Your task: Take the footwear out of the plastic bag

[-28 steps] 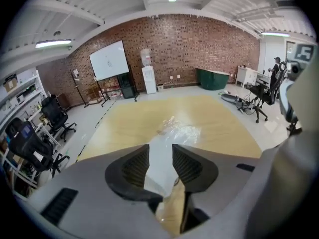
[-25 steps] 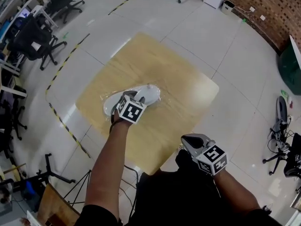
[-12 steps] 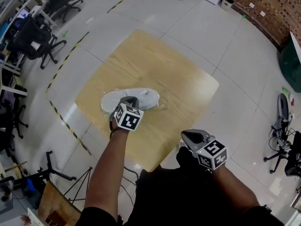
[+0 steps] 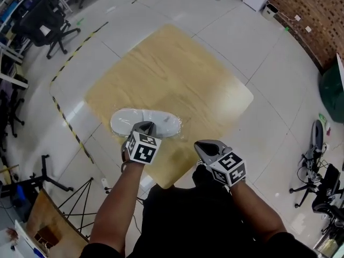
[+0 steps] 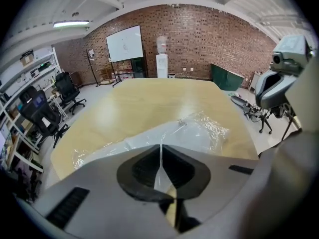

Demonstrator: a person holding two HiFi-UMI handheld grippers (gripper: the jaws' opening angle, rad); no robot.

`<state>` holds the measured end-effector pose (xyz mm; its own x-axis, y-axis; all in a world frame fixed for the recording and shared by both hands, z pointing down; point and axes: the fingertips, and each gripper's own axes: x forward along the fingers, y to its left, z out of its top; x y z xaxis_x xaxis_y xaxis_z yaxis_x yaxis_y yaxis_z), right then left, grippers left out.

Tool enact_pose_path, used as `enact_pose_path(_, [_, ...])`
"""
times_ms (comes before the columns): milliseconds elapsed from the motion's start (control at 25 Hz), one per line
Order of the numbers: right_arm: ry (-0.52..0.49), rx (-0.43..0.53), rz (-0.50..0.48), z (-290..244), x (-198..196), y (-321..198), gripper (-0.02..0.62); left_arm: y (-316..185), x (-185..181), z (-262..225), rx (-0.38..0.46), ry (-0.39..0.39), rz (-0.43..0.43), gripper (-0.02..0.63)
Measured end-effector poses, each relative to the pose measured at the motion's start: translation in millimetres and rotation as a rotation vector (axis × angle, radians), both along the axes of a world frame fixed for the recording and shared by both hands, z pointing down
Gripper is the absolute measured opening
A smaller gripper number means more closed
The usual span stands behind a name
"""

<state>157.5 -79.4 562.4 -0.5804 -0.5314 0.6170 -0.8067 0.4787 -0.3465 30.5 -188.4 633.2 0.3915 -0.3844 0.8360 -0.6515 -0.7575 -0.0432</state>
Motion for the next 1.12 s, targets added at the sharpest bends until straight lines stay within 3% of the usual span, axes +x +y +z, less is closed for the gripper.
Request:
enact_pose_path(80, [0.056,-0.003,-0.026,14.0,-2.9,-3.8,0.003,16.9,-0.7,-3.3,-0.02,0.033,-0.021,0.029])
enact_pose_path(160, [0.138,-0.006,-0.057,32.8,-3.6,-7.9,0.003,35.4,6.7,-14.4,-0.027,0.101,0.013,0.06])
enact_pose_path(240, [0.188,-0.007,-0.054,45.4,2.6,-14.9,0.003,50.7,20.7,-39.3,0.014,0.189,0.129,0.145])
enact_pose_path(320, [0.181,-0.008,0.009,46.4,18.7,-25.1,0.003,58.2,27.8,-61.7,0.074,0.211,0.267,0.155])
enact_pose_path(440, [0.193,-0.031,0.055,48.6,34.5,-27.4,0.003,53.4,10.7,-51.3,0.122,0.054,0.438,0.155])
enact_pose_path(560, [0.274,-0.059,-0.078,63.7,12.4,-12.5,0.013,46.9,-17.8,-10.3,0.097,-0.146,0.592,0.156])
enact_pose_path(640, [0.352,-0.041,-0.192,74.7,-10.0,-5.3,0.035,49.0,-24.1,9.3,0.046,-0.181,0.646,0.154])
enact_pose_path(840, [0.507,-0.021,-0.357,102.4,-32.6,5.3,0.06,49.8,-19.4,16.9,-0.023,-0.065,0.541,0.126])
enact_pose_path(1120, [0.437,-0.115,-0.262,103.5,25.7,36.9,0.044,50.0,-13.9,15.8,-0.034,0.026,0.426,0.112])
